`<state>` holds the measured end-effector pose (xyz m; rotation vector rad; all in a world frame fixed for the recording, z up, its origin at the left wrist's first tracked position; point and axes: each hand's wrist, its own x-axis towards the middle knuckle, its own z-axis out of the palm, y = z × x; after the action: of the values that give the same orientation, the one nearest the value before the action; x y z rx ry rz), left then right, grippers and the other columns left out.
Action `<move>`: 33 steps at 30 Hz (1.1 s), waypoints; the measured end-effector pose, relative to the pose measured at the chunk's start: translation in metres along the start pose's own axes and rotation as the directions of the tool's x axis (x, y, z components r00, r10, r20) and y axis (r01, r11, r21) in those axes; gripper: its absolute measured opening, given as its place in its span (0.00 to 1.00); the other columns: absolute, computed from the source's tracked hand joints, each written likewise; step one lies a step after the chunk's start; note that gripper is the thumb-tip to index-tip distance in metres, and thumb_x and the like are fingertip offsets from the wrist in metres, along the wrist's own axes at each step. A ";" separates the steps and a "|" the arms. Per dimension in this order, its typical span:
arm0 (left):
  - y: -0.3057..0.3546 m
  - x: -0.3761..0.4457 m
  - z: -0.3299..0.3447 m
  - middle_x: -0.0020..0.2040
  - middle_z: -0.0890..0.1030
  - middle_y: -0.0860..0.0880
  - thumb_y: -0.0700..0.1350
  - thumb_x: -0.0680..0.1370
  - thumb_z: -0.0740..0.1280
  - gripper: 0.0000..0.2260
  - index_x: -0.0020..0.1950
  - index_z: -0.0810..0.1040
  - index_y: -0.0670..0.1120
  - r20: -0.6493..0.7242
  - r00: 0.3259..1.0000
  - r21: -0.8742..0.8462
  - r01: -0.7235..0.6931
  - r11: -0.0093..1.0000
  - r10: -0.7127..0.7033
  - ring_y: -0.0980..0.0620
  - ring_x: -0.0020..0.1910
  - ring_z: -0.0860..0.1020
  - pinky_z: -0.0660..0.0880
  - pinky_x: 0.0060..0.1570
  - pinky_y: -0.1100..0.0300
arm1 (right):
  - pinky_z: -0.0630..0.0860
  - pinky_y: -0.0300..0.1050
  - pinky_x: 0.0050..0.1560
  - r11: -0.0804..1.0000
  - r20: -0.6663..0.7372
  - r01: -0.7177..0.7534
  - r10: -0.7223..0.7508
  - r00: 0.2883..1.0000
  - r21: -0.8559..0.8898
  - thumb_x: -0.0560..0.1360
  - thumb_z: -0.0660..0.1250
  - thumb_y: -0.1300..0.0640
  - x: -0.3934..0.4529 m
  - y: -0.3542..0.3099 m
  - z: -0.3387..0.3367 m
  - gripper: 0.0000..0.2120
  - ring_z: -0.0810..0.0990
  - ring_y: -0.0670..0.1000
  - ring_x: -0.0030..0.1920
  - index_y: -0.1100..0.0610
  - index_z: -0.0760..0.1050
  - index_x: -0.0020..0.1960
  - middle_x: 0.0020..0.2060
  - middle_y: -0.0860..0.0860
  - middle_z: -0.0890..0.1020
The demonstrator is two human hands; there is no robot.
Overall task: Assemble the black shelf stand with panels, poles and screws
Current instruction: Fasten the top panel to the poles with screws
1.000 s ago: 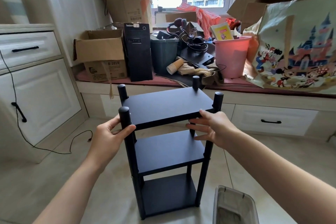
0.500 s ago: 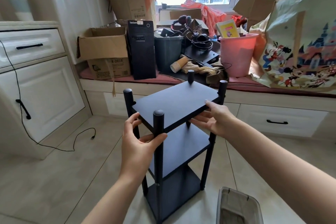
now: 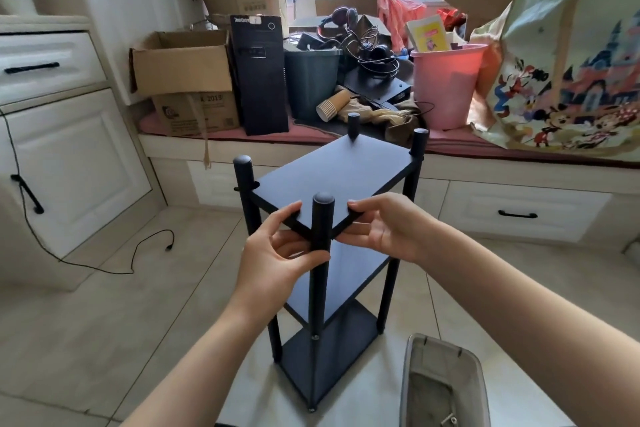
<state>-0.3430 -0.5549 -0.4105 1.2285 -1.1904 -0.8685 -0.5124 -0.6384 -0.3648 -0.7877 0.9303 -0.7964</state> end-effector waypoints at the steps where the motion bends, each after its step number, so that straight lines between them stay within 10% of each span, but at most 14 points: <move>1: 0.000 0.000 0.004 0.46 0.87 0.46 0.30 0.67 0.78 0.32 0.68 0.76 0.49 0.016 1.000 -0.008 -0.004 1.000 0.004 0.51 0.47 0.86 0.81 0.50 0.63 | 0.84 0.56 0.42 1.000 0.003 -0.001 0.001 1.000 -0.006 0.78 0.62 0.69 -0.001 -0.002 -0.005 0.07 0.85 0.64 0.46 0.65 0.73 0.55 0.49 0.64 0.82; 7: -0.002 0.000 0.041 0.48 0.86 0.47 0.30 0.67 0.78 0.34 0.68 0.74 0.52 0.050 0.998 -0.092 -0.030 0.995 0.035 0.52 0.47 0.86 0.80 0.46 0.66 | 0.84 0.54 0.43 0.999 -0.031 0.023 -0.024 0.999 -0.047 0.77 0.63 0.67 -0.002 -0.011 -0.036 0.14 0.85 0.63 0.49 0.67 0.72 0.63 0.59 0.66 0.80; 13: -0.004 -0.005 0.080 0.50 0.85 0.46 0.33 0.69 0.78 0.43 0.75 0.63 0.61 -0.045 0.997 -0.142 -0.061 0.988 0.055 0.52 0.47 0.86 0.78 0.46 0.68 | 0.83 0.50 0.48 0.986 -0.067 0.049 -0.060 0.996 -0.158 0.78 0.63 0.65 -0.004 -0.023 -0.060 0.16 0.86 0.58 0.46 0.69 0.73 0.64 0.48 0.63 0.85; 20: -0.013 -0.011 0.115 0.56 0.77 0.51 0.31 0.67 0.78 0.29 0.54 0.64 0.52 -0.250 0.967 -0.289 -0.021 0.957 -0.054 0.55 0.44 0.86 0.77 0.43 0.72 | 0.73 0.56 0.67 0.965 -0.081 0.049 -0.072 0.994 -0.256 0.78 0.64 0.60 0.000 -0.025 -0.074 0.19 0.84 0.58 0.55 0.66 0.73 0.67 0.52 0.60 0.85; 26: -0.017 0.010 0.109 0.55 0.85 0.48 0.35 0.71 0.77 0.17 0.59 0.81 0.44 0.103 0.987 -0.326 0.150 0.933 -0.123 0.49 0.57 0.83 0.75 0.66 0.46 | 0.81 0.49 0.53 0.968 -0.109 0.092 -0.120 0.987 -0.233 0.79 0.65 0.59 -0.004 -0.019 -0.080 0.18 0.85 0.56 0.49 0.66 0.76 0.65 0.54 0.60 0.84; 33: -0.019 0.015 0.107 0.57 0.85 0.47 0.34 0.75 0.72 0.16 0.62 0.81 0.42 0.240 0.963 -0.373 0.205 0.905 -0.120 0.46 0.59 0.82 0.74 0.68 0.49 | 0.81 0.46 0.45 0.952 -0.083 0.120 -0.148 0.985 -0.283 0.77 0.70 0.55 -0.017 -0.018 -0.084 0.16 0.86 0.54 0.46 0.65 0.79 0.60 0.50 0.58 0.85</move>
<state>-0.4422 -0.5971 -0.4329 0.9273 -1.0188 -1.3231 -0.5981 -0.6514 -0.3755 -1.0715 1.1051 -0.8414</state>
